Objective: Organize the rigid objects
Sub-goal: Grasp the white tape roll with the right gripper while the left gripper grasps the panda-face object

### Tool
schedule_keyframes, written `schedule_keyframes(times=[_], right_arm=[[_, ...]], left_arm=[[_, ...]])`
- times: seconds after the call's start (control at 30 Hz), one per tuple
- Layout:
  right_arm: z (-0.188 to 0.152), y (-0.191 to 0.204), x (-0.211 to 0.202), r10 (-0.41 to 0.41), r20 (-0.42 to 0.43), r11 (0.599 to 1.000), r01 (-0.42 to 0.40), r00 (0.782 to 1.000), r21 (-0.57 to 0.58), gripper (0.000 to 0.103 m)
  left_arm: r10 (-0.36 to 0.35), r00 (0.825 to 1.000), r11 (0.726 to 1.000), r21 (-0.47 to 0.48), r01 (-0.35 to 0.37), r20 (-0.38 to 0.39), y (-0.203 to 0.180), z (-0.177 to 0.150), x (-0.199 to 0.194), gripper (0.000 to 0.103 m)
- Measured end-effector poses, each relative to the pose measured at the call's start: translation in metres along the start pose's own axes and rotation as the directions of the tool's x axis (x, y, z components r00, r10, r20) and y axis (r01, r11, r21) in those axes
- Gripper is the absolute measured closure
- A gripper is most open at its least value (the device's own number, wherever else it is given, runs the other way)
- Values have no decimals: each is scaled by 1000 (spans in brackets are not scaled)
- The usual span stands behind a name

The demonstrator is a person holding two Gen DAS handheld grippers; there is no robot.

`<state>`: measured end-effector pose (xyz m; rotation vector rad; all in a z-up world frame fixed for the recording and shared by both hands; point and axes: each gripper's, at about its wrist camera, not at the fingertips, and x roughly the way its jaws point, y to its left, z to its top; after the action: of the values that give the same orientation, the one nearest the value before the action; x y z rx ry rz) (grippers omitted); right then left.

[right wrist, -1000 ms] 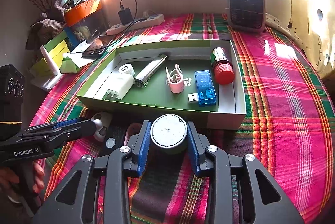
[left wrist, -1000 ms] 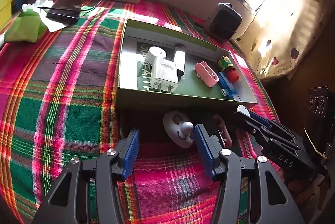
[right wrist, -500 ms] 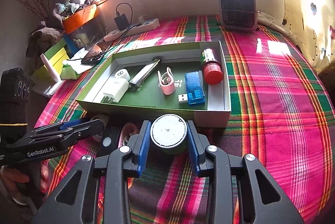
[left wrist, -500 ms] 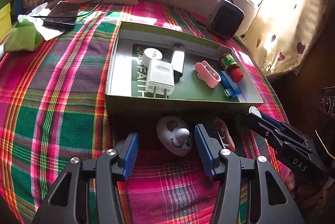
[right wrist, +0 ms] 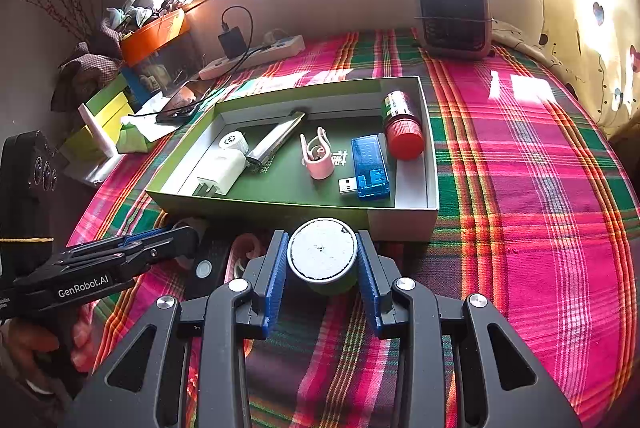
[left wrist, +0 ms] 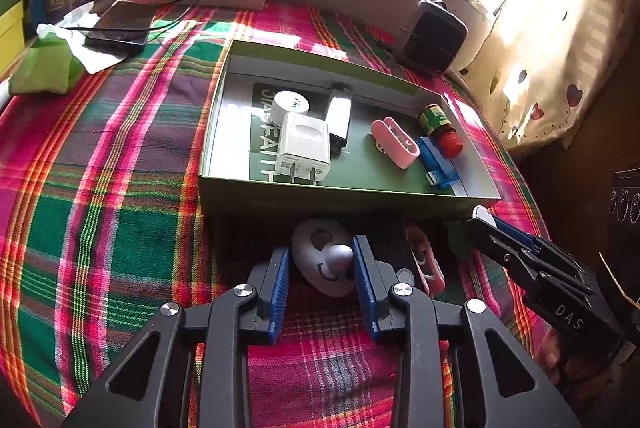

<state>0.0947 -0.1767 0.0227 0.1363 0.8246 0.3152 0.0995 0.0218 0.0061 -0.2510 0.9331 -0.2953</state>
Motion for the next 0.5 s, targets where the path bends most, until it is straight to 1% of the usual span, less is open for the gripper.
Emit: schedule_keyframes(times=[0.5], right_arm=[[-2, 2, 1, -2, -5, 1000, 2, 1000, -1, 68]], left_arm=[[-6, 1000, 1000, -14, 6, 5, 4, -2, -4, 74]])
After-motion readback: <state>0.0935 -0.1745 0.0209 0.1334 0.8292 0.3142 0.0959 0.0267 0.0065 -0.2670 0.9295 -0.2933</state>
